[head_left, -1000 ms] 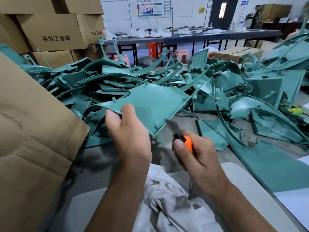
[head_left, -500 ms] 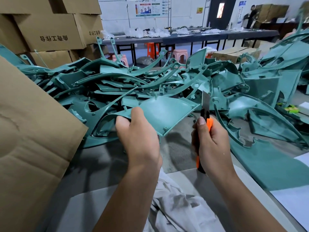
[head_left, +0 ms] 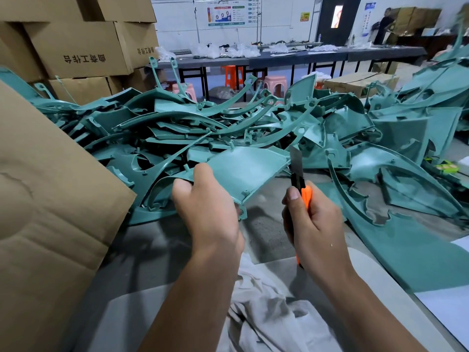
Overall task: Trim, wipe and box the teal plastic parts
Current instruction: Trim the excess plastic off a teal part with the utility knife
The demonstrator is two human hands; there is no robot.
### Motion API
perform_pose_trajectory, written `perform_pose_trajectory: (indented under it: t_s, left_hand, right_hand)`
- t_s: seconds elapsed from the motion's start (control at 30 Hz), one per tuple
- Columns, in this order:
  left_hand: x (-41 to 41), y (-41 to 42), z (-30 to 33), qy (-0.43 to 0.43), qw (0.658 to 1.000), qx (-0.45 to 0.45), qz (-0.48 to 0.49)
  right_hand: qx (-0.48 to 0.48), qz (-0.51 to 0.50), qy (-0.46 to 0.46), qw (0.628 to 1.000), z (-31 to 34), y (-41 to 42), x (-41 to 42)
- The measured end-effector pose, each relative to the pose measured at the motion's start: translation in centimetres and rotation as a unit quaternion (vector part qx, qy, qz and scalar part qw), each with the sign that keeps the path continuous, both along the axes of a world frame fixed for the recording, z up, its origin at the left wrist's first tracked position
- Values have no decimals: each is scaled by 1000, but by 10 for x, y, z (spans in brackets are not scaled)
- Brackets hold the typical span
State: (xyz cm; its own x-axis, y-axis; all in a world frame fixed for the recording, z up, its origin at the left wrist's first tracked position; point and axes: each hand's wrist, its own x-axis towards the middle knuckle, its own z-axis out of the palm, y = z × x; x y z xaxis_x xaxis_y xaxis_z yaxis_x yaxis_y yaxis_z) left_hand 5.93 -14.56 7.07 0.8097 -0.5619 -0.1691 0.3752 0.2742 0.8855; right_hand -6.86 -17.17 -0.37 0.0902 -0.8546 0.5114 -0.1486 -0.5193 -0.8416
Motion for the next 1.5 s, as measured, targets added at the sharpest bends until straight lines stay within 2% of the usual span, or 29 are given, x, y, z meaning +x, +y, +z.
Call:
perform_pose_trajectory:
  t_s: [0.3, 0.43, 0.77, 0.83, 0.93, 1.0, 1.07, 1.13, 1.2, 1.3, 1.4, 1.5]
  left_hand:
    - [2, 0, 0, -2, 1000, -7, 16]
    - [3, -1, 0, 5, 1000, -9, 19]
    - [7, -3, -3, -20, 1000, -5, 20]
    - [4, -3, -3, -23, 1000, -3, 14]
    - [3, -3, -5, -26, 999, -9, 16]
    - [3, -4, -6, -31, 999, -15, 15]
    - [4, -5, -8, -39, 999, -17, 16]
    - [5, -6, -10, -42, 999, -16, 20]
    - [6, -6, -10, -42, 999, -11, 23]
    - [7, -7, -11, -40, 999, -17, 24]
    - [7, -7, -11, -48, 999, -8, 24]
    - [6, -7, -13, -52, 998, -17, 24]
  right_hand:
    - [-39, 32, 31, 998, 5, 10, 4]
    - [-96, 39, 63, 993, 7, 12, 3]
    - [-125, 206, 101, 965, 13, 17, -4]
    - [-121, 193, 67, 971, 14, 19, -3]
    - [-84, 92, 23, 992, 11, 14, -3]
    - [-53, 10, 45, 998, 7, 9, -2]
    - [-60, -15, 74, 995, 5, 7, 0]
    - [-95, 41, 82, 991, 6, 9, 0]
    - [-123, 140, 98, 978, 8, 11, -3]
    - [-116, 215, 100, 964, 10, 14, -6]
    - [-90, 145, 48, 984, 10, 14, -4]
    - [-65, 6, 70, 995, 6, 7, -2]
